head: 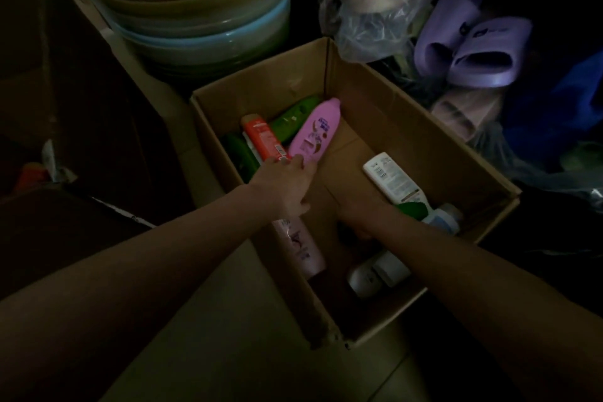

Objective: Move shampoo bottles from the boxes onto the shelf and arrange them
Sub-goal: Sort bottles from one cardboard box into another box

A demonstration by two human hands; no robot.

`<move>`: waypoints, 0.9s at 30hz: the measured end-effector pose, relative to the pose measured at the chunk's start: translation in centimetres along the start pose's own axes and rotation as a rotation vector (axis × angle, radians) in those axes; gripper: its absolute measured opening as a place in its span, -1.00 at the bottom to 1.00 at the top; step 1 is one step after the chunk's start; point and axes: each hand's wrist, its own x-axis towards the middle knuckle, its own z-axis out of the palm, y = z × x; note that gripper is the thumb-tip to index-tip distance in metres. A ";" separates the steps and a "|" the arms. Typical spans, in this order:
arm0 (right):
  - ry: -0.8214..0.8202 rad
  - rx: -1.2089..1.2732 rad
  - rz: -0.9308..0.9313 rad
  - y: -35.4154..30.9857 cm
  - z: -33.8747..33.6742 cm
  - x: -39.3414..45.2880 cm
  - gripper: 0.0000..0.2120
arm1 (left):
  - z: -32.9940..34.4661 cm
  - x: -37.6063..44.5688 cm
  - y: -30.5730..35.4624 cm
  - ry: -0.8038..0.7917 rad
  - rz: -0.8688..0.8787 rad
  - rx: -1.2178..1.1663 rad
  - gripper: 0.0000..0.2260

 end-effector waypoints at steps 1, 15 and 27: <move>0.022 0.075 0.003 0.3 -1.0 0.2 -0.68 | 0.0 0.3 -0.2 -0.008 -0.028 -0.064 -0.37; 0.237 0.765 0.320 5.9 -6.6 2.2 -0.57 | -1.0 4.8 0.1 0.259 -0.639 -1.392 -0.40; 0.020 0.225 0.485 4.9 0.8 5.5 -0.40 | -1.4 3.7 -2.1 0.263 -0.552 -1.362 -0.44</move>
